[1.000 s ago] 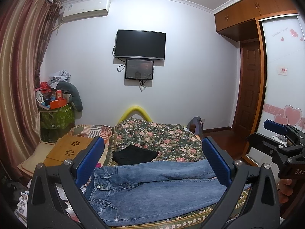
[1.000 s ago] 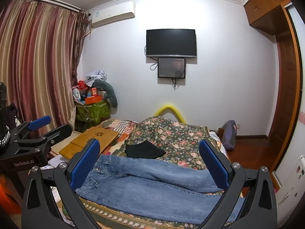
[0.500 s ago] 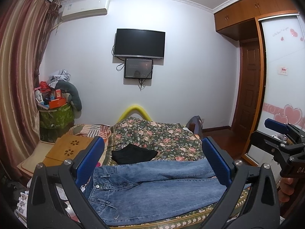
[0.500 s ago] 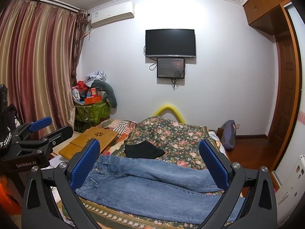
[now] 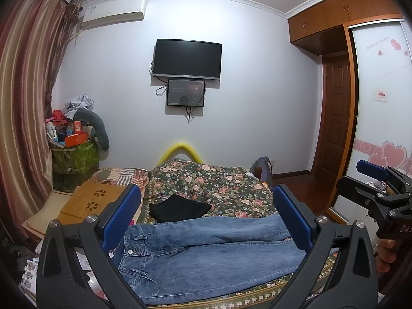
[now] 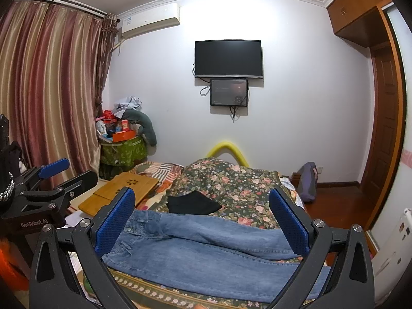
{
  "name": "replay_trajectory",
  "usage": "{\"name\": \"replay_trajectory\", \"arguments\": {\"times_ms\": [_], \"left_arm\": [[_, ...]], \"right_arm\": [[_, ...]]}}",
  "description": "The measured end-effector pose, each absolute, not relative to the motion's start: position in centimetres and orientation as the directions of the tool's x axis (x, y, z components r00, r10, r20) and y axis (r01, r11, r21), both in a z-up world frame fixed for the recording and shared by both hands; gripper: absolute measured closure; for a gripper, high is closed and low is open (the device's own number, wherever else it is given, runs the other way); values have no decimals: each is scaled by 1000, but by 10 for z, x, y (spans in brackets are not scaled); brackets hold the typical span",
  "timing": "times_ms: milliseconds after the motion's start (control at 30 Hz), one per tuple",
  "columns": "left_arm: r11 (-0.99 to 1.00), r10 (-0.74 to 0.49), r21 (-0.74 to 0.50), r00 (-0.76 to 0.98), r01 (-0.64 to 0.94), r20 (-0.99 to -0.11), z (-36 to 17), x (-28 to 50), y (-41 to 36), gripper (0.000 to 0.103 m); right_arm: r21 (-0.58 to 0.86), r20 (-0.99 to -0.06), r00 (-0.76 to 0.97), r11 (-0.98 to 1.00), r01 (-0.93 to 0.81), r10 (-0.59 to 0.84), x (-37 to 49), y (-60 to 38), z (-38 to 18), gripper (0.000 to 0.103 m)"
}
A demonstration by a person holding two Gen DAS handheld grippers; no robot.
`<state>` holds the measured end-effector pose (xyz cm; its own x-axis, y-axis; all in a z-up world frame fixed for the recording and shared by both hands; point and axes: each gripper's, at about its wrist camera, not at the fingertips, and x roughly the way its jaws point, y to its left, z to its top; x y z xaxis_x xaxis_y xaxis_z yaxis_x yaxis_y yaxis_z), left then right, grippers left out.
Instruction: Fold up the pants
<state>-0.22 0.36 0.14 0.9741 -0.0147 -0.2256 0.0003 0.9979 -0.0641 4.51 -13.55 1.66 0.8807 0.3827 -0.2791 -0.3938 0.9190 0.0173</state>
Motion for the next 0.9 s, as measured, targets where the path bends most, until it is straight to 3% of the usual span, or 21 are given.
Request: {"name": "replay_trajectory", "arguments": {"times_ms": [900], "left_arm": [[998,-4,-57,971,-10,-241,-6,10,7,0]], "right_arm": [[11,-306,878,924,-382,367,54,-137,9,0]]}}
